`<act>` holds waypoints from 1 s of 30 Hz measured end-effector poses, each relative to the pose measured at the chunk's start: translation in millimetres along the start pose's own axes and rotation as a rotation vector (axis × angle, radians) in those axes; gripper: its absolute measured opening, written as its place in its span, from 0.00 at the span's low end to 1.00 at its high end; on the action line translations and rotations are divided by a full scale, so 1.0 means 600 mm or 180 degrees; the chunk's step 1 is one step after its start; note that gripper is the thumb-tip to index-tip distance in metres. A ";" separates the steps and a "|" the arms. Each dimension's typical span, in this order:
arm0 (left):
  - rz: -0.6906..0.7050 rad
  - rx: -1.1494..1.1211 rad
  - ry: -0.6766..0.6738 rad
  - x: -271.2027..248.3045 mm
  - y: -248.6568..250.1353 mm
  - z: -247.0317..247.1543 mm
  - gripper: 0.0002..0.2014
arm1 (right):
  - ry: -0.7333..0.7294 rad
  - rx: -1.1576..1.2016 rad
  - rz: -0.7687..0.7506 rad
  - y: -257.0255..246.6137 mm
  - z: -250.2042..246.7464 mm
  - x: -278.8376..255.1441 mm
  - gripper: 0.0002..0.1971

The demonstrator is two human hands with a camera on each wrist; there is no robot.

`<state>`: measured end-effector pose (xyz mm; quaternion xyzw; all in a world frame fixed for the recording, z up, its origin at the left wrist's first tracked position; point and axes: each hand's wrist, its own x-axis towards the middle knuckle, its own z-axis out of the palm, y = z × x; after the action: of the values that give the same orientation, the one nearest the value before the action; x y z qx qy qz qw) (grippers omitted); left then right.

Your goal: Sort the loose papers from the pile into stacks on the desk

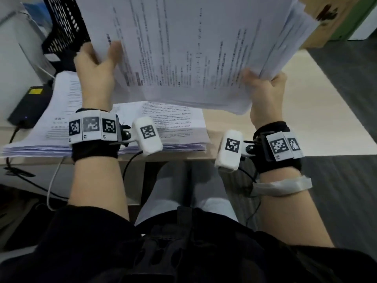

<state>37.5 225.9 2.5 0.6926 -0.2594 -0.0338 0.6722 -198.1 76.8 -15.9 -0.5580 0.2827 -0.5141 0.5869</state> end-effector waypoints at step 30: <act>-0.0468 -0.0689 -0.0438 -0.008 -0.047 0.002 0.11 | 0.0346 0.0143 0.0121 0.069 0.054 0.003 0.19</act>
<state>41.6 225.4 -25.6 0.6293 -0.2482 -0.1581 0.7193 -156.5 80.7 -47.4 -0.5105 0.3131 -0.5386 0.5927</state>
